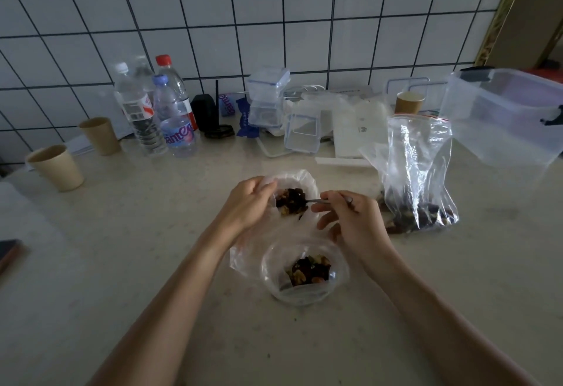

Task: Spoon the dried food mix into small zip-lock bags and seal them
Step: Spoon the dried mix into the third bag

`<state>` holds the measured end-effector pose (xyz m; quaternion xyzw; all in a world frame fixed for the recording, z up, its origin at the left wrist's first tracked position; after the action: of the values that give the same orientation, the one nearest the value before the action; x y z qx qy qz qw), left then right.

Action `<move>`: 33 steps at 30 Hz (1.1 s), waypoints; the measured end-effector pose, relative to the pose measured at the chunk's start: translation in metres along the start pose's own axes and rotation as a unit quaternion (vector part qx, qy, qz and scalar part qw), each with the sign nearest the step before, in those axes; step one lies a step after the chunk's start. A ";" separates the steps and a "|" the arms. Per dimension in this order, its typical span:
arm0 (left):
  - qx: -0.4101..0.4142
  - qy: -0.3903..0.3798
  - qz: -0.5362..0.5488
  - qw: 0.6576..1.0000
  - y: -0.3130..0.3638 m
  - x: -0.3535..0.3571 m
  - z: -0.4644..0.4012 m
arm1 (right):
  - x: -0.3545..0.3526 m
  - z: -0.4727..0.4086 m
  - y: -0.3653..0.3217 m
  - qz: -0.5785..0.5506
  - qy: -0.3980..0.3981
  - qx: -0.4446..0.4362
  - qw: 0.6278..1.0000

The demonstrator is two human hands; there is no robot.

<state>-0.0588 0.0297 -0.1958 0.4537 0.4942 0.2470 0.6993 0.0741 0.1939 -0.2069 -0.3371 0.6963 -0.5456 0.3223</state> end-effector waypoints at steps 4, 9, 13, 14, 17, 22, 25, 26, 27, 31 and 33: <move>-0.006 -0.015 0.010 1.000 0.000 0.005 0.001 | 0.001 0.001 -0.003 -0.081 -0.003 0.064 0.995; 0.001 0.000 0.003 1.000 -0.002 0.005 -0.003 | -0.003 0.002 -0.005 -0.142 0.017 0.107 0.984; 0.011 -0.010 0.022 1.000 -0.006 0.001 -0.005 | -0.010 0.002 -0.004 -0.185 0.027 0.118 0.975; 0.015 -0.007 0.029 0.999 -0.007 0.000 -0.005 | -0.013 0.002 -0.004 -0.187 0.030 0.115 0.975; 0.018 0.003 0.032 0.999 -0.008 -0.001 -0.005 | -0.019 0.002 -0.005 -0.187 0.030 0.110 0.976; 0.029 -0.001 0.009 1.000 -0.002 -0.007 -0.001 | -0.024 0.006 -0.012 -0.176 0.013 0.095 0.980; 0.058 0.030 -0.009 0.998 0.004 -0.015 0.005 | -0.025 0.007 -0.020 -0.162 0.002 0.078 0.984; 0.069 0.043 -0.014 0.997 0.005 -0.017 0.008 | -0.026 0.008 -0.024 -0.159 -0.003 0.072 0.985; 0.081 0.055 -0.023 0.995 0.006 -0.020 0.011 | -0.026 0.008 -0.028 -0.157 -0.009 0.066 0.985; 0.142 0.114 -0.083 0.980 0.013 -0.030 0.034 | -0.028 0.013 -0.045 -0.159 -0.032 0.047 0.986; 0.174 0.139 -0.105 0.969 0.015 -0.033 0.050 | -0.032 0.018 -0.052 -0.166 -0.044 0.037 0.984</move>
<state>-0.0246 -0.0088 -0.1624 0.4751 0.6671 0.1427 0.5557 0.1132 0.2012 -0.1575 -0.4595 0.5955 -0.6012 0.2698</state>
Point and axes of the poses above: each hand's wrist, its own z-axis away from the middle knuckle, its own x-axis out of the palm, y = z × x, the point moved 1 cm from there along -z, towards the middle knuckle, and after that the axes turned 8 degrees about -x, right-handed, at the moved point
